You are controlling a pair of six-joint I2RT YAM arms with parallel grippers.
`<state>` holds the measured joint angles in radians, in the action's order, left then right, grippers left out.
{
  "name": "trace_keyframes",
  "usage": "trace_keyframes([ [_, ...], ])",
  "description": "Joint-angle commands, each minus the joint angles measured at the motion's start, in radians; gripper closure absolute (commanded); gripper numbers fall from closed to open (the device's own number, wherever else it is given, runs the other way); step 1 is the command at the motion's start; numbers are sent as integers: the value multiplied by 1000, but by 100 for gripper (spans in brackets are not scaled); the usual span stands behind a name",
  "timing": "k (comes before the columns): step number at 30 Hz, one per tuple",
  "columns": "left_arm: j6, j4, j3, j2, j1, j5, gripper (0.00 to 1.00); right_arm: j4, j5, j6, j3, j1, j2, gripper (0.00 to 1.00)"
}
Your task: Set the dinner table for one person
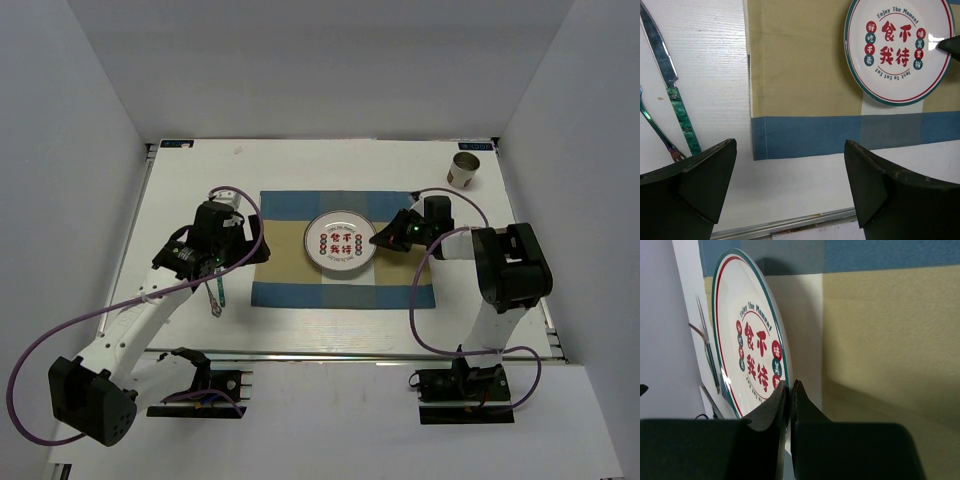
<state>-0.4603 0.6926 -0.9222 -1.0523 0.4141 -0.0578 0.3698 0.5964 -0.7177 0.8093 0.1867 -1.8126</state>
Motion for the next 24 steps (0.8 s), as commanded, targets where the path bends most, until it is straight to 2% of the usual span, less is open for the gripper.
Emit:
trace_keyframes([
  [1,15,-31,16,9,-5,32,2,124,57,4,13,-13,-7,100],
  [9,20,-38,19,9,-5,49,2,126,68,23,16,-24,-37,100],
  [11,20,-36,19,9,-5,49,2,116,66,30,19,-26,-42,95],
  [14,22,-38,19,6,-5,50,2,112,65,34,13,-24,-44,84],
  [15,20,-38,19,6,-5,50,2,107,62,35,14,-24,-42,70],
  [18,20,-36,19,8,-5,52,2,86,51,44,16,-29,-25,55],
  [24,20,-36,19,9,-5,52,2,-23,-49,101,27,-33,84,39],
])
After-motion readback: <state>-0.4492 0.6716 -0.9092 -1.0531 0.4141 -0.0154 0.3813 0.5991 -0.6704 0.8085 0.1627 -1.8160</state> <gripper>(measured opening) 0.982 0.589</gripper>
